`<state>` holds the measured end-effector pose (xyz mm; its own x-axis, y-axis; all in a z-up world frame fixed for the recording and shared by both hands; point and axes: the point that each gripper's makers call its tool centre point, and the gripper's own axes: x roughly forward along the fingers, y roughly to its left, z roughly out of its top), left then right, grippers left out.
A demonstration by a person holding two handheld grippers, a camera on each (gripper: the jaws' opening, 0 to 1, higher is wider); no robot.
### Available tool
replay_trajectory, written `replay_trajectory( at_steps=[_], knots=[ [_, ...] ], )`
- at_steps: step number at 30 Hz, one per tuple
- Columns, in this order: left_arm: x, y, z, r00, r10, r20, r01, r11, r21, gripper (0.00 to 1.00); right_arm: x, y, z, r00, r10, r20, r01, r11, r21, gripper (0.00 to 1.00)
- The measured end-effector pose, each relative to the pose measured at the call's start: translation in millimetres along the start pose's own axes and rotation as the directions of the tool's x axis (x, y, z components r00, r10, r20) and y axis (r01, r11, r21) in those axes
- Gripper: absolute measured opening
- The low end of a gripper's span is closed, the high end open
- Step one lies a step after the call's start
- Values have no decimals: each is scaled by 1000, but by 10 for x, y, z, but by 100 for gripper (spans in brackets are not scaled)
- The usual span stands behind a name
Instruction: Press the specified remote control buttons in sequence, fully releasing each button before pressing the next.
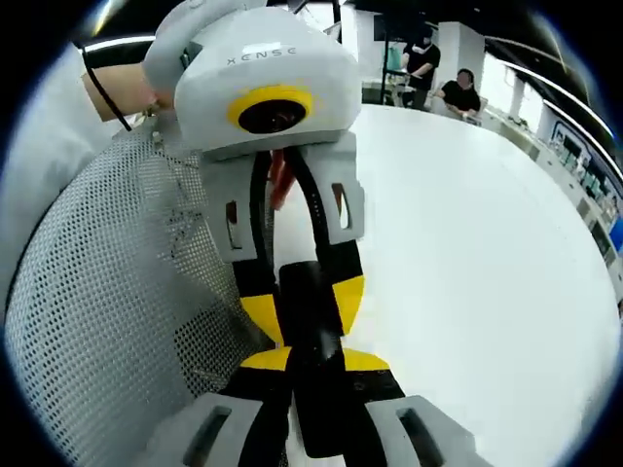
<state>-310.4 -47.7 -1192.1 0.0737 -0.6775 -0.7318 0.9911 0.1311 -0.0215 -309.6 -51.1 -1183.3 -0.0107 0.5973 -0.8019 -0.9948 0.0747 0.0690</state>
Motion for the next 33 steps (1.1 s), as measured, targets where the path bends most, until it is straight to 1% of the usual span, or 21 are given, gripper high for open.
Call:
replay_trajectory(
  at_steps=[2, 5, 6, 10, 16, 20, 24, 27, 28, 30, 31, 33],
  knots=[
    [1, 4, -1, 1000, -2, -1, 2, 1000, 2, 25, -6, 1, -37, 1000, 4, -2, -4, 1000, 8, 20],
    [1, 9, -2, 1000, -4, 4, 4, 1000, -3, 25, 2, 11, -86, 1000, -3, -31, 2, 1000, -8, 29],
    [0, 9, -2, 1000, -4, 6, 4, 1000, -4, 25, 3, 12, -90, 999, -6, -34, 6, 1000, -12, 29],
    [-4, 8, 3, 1000, -8, -3, 8, 1000, 2, 25, 14, 9, -94, 1000, -10, -22, 10, 1000, 15, 24],
    [-4, 12, 5, 1000, 5, 10, -5, 1000, -14, 25, 30, -6, -108, 1000, -13, -26, 14, 1000, 21, 23],
    [-3, 15, 7, 1000, 6, 4, -6, 1000, -18, 25, 31, -2, -107, 1000, -13, -20, 14, 1000, 17, 23],
    [0, 21, 21, 1000, 20, 7, -19, 997, -75, 25, 31, -2, -110, 1000, -13, -28, 13, 1000, 1, 23],
    [3, 32, 27, 999, 32, 10, -30, 994, -108, 26, 34, -7, -112, 1000, -13, -26, 13, 1000, 6, 23],
    [2, 30, 35, 999, 38, 18, -35, 989, -142, 27, 34, -6, -112, 1000, -12, -26, 12, 1000, 6, 23],
    [-9, 13, 36, 999, 34, 19, -31, 990, -136, 30, 35, -6, -111, 1000, -9, -29, 9, 1000, 6, 23],
    [-25, 6, 53, 999, 37, 28, -33, 990, -140, 30, 35, -6, -111, 1000, -7, -30, 8, 1000, 5, 23],
    [-70, 19, 120, 997, 53, 64, -42, 987, -158, 32, 36, -6, -108, 1000, -5, -30, 5, 1000, 6, 23]
  ],
)
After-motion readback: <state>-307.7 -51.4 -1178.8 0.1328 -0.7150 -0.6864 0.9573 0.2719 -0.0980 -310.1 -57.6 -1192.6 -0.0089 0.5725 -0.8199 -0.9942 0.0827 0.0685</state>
